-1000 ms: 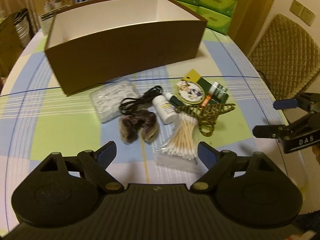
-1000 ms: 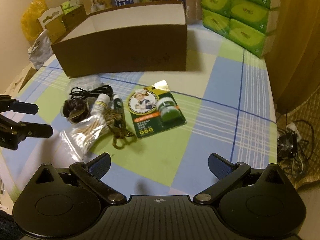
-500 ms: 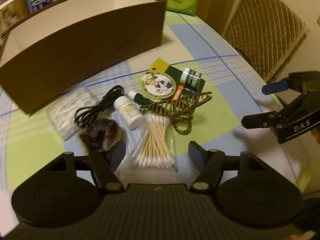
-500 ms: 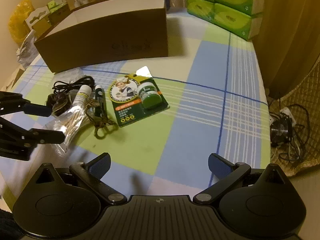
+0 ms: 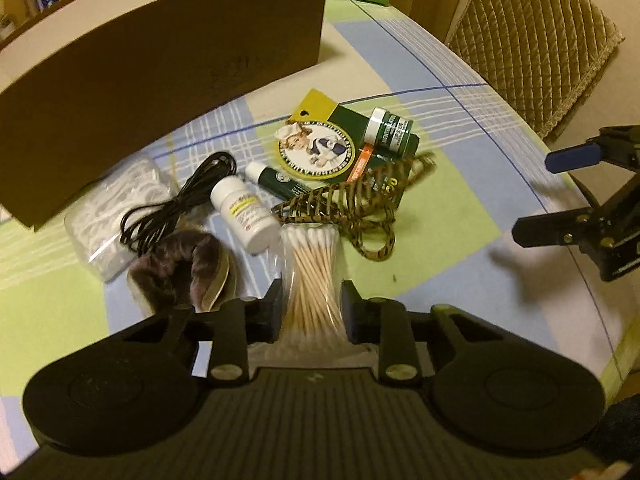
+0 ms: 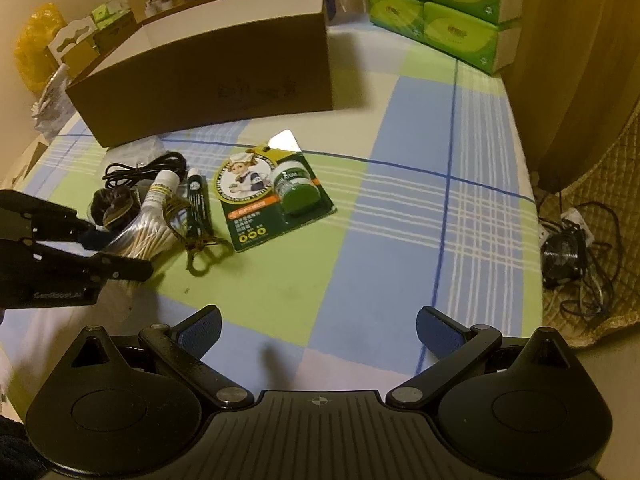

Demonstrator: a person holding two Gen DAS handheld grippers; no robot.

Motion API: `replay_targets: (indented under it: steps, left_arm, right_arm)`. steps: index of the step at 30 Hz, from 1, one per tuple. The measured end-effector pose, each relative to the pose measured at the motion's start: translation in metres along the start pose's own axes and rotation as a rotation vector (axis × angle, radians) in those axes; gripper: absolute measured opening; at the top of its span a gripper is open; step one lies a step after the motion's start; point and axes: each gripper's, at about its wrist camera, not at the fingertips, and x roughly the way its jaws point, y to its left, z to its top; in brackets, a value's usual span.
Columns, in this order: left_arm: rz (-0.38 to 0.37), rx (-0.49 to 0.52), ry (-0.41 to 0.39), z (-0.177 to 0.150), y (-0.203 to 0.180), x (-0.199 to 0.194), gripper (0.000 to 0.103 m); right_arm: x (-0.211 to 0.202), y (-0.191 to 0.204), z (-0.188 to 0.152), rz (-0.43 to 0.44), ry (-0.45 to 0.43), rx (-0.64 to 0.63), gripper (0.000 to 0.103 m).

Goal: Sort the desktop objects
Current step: 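Grasp the cotton swab bag with the left tool while the right tool grasps the green Mentholatum card, then carry the swab bag in the left tool and the card in the right tool into the box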

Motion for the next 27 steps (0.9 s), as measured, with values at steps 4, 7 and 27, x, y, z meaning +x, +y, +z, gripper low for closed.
replay_targets:
  steps: [4,7,27]
  left_arm:
    - [-0.001,-0.029,0.006,-0.014,0.008,-0.010,0.022]
    - [0.009,-0.060,0.012,-0.028,0.016,-0.020,0.022]
    - [0.174,-0.338,-0.041,-0.060,0.099,-0.069,0.021]
  right_arm:
    - [0.005,0.003,0.007,0.007,-0.027,-0.036,0.101]
    - [0.010,0.003,0.014,0.011,-0.058,-0.062,0.101]
    - [0.077,0.013,0.066,0.048,-0.078,-0.267,0.038]
